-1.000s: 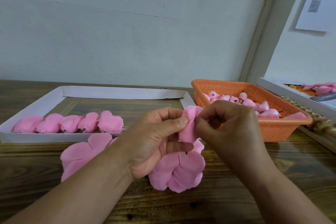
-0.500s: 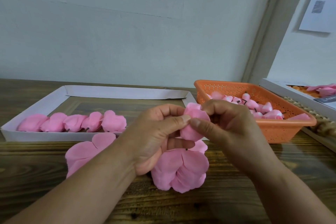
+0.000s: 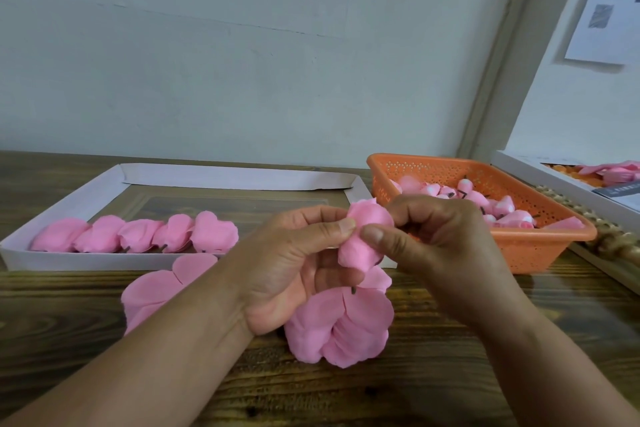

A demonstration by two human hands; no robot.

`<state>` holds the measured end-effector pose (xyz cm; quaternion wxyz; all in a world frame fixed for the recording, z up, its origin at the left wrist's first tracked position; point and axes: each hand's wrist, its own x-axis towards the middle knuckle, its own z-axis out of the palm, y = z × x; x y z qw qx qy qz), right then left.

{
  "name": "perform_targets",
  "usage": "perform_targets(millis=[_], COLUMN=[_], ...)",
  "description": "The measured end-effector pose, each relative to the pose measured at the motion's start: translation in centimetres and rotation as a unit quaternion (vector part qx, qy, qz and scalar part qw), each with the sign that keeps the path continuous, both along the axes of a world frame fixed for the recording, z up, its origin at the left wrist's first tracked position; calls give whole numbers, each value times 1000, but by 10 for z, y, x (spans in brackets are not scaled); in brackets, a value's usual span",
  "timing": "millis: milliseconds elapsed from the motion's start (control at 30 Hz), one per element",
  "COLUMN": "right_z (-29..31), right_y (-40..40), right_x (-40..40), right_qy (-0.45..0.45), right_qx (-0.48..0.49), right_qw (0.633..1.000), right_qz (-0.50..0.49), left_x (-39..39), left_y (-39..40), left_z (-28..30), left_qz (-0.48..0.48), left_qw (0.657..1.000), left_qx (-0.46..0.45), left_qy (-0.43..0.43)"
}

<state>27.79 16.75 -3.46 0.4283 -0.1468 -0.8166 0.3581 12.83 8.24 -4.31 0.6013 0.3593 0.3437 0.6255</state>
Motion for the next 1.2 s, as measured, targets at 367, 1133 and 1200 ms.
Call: perform_targets(millis=[367, 1133, 1200], right_z=[0, 2, 2], right_y=[3, -13, -12], right_x=[1, -6, -7], right_qy=[-14, -26, -28], right_qx=[-71, -6, -8], right_qw=[997, 994, 993], right_qz=[7, -109, -111], left_x=[-1, 6, 5], left_y=[1, 0, 1], left_z=[0, -2, -1], left_qz=[8, 30, 35], left_qw=[1000, 998, 997], left_qx=[-5, 3, 2], left_qy=[1, 63, 65])
